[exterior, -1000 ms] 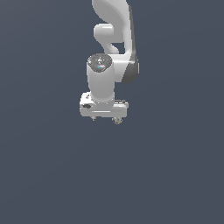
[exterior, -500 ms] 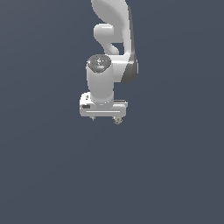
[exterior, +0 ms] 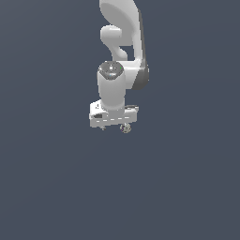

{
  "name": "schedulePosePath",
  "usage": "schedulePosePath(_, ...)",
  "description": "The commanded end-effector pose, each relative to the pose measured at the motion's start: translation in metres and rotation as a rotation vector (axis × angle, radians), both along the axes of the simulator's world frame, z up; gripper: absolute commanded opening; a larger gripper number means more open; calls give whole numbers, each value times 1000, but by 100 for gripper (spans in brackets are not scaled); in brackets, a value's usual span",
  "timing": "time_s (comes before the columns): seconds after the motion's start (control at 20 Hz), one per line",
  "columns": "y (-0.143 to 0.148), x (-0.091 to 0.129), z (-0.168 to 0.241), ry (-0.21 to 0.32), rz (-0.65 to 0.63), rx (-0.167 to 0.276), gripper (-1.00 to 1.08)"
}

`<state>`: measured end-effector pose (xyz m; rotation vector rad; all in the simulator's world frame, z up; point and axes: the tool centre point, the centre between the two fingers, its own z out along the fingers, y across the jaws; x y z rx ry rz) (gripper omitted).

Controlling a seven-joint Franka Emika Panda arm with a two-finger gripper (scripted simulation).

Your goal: Pick up the object and move it to a goal position.

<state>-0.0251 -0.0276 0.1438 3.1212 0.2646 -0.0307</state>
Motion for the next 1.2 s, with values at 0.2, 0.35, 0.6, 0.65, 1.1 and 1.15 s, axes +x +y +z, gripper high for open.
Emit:
schedulePosePath(0.2,13,-14,-14,-1,192,2,100)
schedulePosePath(0.35,19,-21,-21,-1,287,4,100)
schedulePosePath(0.6,30,-33,-31,-3,448,7,100)
schedulePosePath(0.65,32,-36,-33,-4,480,7,100)
schedulePosePath(1.1,50,-58,-49,-8,745,14,100)
schedulePosePath(1.15,52,-59,-50,-9,767,14,100)
